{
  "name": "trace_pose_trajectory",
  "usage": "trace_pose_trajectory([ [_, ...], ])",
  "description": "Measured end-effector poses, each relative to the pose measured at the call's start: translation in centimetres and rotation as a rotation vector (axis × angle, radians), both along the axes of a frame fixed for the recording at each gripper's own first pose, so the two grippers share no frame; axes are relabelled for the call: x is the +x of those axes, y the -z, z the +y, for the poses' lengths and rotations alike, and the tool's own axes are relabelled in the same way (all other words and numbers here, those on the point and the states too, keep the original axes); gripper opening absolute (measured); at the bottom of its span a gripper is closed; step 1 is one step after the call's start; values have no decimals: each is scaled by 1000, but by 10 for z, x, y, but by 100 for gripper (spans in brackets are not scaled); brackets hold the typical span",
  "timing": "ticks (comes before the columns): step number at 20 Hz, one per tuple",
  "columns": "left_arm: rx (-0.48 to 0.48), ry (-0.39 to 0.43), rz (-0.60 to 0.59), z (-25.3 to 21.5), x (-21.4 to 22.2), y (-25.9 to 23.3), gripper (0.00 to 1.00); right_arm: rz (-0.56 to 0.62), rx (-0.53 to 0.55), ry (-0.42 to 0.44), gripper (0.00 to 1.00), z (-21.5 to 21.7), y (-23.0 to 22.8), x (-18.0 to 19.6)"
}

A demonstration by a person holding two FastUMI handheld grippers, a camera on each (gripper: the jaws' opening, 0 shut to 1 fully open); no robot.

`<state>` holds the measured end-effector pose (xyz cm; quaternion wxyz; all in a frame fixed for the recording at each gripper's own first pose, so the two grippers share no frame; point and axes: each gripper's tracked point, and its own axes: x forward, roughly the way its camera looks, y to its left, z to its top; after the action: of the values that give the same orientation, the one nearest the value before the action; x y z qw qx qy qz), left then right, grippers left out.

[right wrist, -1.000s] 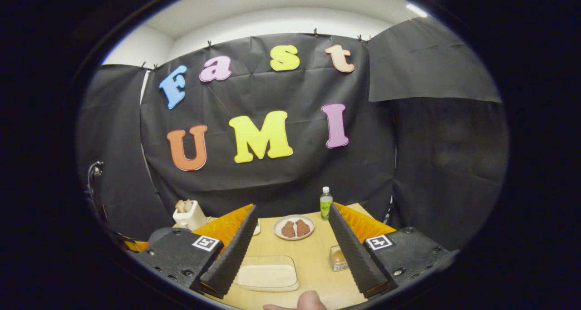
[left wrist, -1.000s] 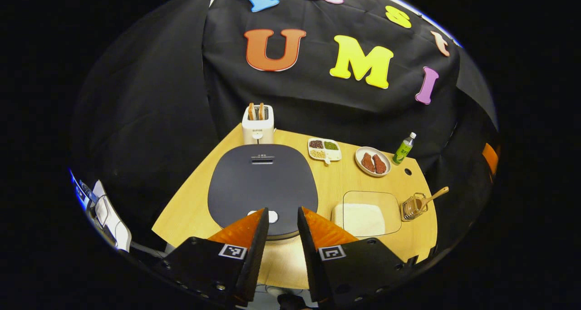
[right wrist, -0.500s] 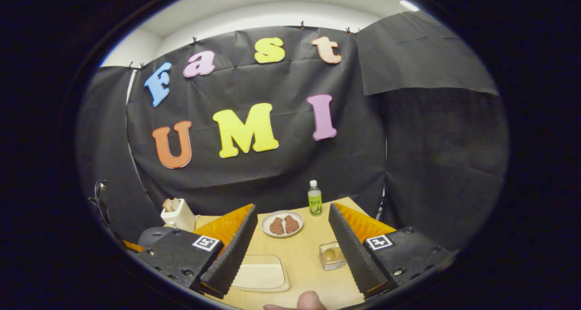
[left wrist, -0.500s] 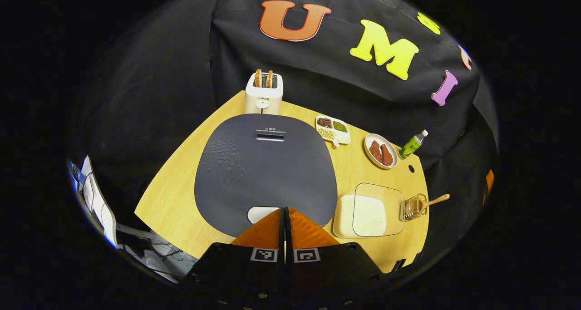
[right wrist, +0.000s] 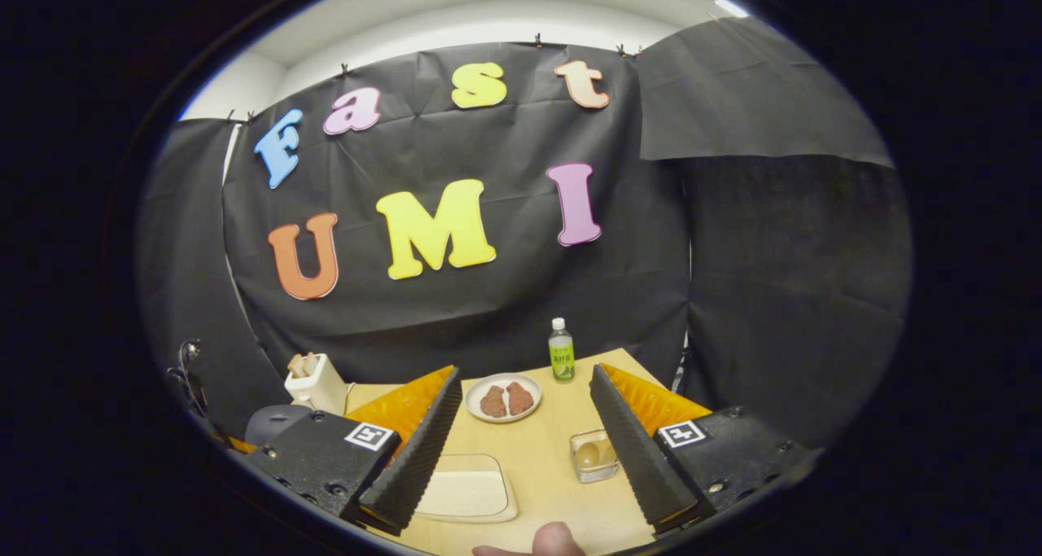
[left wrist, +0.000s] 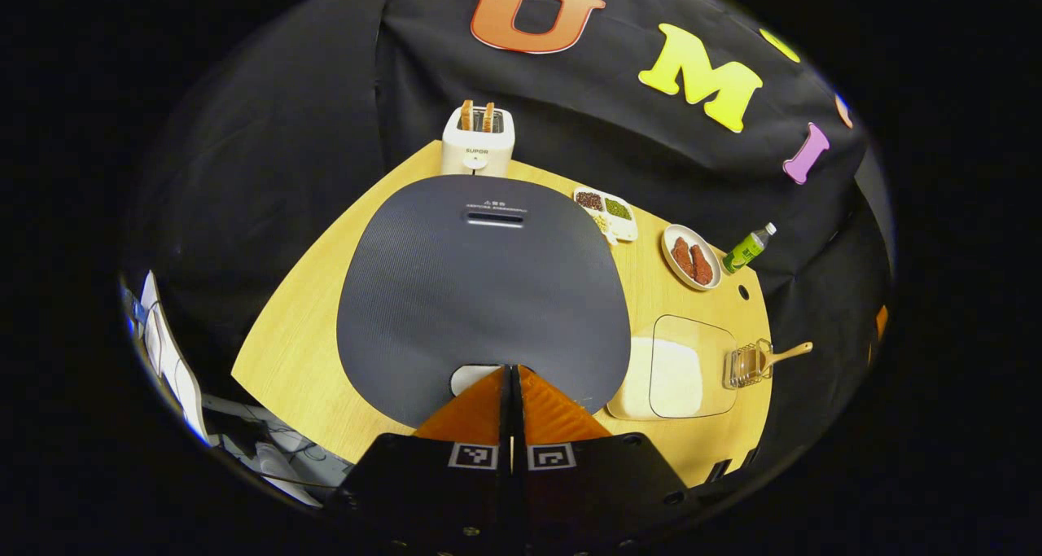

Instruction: Close the left gripper, press the button to open the rice cooker; take a wooden spoon from the chopstick holder with the right hand, scoop a spoonful of rice and pour it into the rice cooker, then put the wooden spoon back into the chopstick holder.

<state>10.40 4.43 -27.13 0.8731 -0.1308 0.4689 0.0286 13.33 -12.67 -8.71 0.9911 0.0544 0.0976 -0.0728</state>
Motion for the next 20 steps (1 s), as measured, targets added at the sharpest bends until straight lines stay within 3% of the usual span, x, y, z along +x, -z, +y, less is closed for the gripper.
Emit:
trace_pose_trajectory([
  [6, -30, 62, 44, -1, 3, -1, 0, 7, -7, -33, 100, 14, 0, -4],
  [10, 11, 73, 34, -2, 6, -16, 1, -30, -20, -16, 99, 6, -19, -14],
  [15, 120, 53, -198, 1, 26, -76, 1, -49, -32, 8, 100, -1, -26, -33],
  [20, 150, 10, -419, 7, 50, -145, 1, -66, -53, 14, 99, -5, -33, -51],
])
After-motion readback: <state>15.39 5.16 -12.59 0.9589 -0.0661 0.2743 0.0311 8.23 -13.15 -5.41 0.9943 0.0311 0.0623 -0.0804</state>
